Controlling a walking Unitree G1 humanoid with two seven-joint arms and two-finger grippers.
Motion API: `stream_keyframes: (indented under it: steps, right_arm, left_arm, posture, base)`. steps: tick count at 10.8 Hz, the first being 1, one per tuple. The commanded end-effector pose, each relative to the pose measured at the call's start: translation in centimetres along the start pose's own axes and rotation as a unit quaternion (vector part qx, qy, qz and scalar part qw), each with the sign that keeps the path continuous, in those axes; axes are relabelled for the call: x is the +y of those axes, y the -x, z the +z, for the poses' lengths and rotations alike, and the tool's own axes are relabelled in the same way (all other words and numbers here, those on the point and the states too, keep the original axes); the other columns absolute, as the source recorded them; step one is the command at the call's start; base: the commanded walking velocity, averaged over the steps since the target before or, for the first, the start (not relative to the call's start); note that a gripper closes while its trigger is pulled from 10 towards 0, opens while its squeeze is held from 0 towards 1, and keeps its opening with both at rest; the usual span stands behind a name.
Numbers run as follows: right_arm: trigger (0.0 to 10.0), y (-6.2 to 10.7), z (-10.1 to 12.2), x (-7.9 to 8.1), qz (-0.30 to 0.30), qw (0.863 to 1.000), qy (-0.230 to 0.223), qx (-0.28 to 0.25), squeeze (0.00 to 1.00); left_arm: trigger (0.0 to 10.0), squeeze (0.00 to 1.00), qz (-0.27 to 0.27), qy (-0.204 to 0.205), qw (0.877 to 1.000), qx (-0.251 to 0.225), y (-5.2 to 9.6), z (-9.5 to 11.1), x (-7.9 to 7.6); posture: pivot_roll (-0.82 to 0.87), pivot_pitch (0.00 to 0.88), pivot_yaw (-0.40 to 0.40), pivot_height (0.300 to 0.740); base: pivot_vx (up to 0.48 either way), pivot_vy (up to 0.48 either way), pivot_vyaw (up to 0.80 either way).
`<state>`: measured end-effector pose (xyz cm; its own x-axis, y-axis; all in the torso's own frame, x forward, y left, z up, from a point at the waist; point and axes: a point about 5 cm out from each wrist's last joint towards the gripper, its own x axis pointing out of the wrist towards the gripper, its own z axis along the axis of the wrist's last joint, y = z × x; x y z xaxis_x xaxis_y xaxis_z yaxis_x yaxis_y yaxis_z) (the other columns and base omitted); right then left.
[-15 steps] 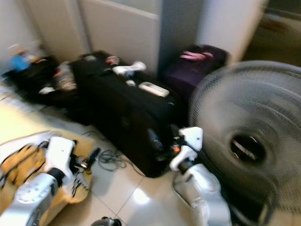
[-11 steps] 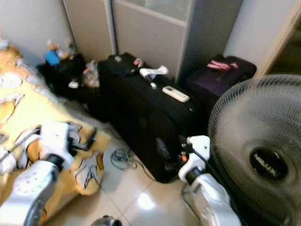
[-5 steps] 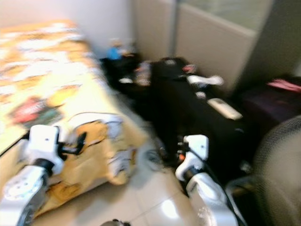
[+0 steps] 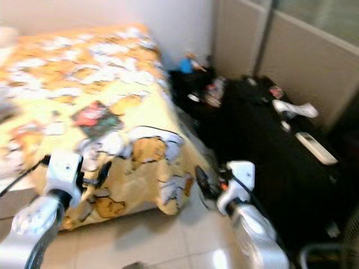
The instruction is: Clean up the room
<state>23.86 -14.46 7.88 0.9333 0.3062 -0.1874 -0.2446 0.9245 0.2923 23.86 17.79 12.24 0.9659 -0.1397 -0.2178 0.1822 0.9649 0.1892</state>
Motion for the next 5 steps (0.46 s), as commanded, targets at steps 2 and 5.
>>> stream_keyframes:
  steps: [2,5]
  right_arm:
    - [10.0,-1.1,-1.1,1.0,-0.005,0.999,-0.033,0.035,0.0]
    - [10.0,-2.0,-0.3,0.4,-0.046,0.998,-0.027,0.021,0.0]
  left_arm:
    - [10.0,0.0,0.002,0.019,1.0,0.024,-0.7,-0.6,0.3]
    - [10.0,0.0,0.002,0.042,0.999,0.028,-1.2,-0.5,0.7]
  posture:
    - [-0.07,0.0,0.066,0.74]
    - [-0.07,0.0,0.067,0.74]
  base:
    - [0.0,0.0,0.4]
    - [0.0,0.0,0.0]
